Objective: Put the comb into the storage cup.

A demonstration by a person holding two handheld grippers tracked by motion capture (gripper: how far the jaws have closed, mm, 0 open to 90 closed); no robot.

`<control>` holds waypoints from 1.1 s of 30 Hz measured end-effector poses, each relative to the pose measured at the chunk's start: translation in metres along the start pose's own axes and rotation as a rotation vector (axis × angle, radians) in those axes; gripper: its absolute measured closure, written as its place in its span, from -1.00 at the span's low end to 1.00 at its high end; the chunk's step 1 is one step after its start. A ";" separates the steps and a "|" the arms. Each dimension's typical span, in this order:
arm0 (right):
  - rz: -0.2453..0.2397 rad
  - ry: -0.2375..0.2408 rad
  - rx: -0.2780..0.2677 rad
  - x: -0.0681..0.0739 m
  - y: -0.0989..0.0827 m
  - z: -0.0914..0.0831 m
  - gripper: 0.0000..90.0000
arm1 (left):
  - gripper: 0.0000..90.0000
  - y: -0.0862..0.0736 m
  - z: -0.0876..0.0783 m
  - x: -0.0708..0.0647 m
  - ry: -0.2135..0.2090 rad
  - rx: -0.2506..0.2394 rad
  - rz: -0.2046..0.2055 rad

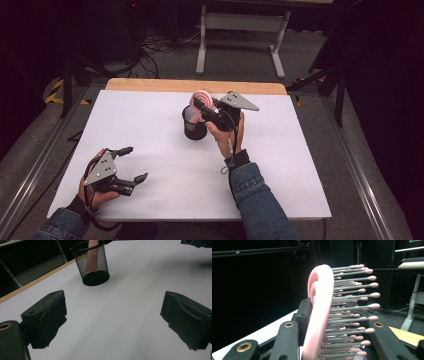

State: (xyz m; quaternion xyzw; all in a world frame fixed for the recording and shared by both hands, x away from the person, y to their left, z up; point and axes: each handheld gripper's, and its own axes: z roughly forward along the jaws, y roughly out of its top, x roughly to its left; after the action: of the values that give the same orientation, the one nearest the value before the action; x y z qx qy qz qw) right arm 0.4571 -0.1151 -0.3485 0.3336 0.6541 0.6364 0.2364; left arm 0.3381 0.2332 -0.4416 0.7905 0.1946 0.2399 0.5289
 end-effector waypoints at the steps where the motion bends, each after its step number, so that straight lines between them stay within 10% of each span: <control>1: 0.000 0.000 0.000 0.000 0.000 0.000 0.36 | -0.83 0.000 0.000 0.000 -0.001 0.000 0.000; 33: 0.039 -0.029 0.034 -0.010 -0.019 0.005 0.33 | -0.83 0.000 0.001 -0.002 -0.004 0.010 0.006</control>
State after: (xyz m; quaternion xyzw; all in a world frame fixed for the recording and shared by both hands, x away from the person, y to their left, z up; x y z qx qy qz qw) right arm 0.4652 -0.1187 -0.3690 0.3594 0.6547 0.6249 0.2275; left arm 0.3376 0.2312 -0.4423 0.7942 0.1923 0.2391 0.5245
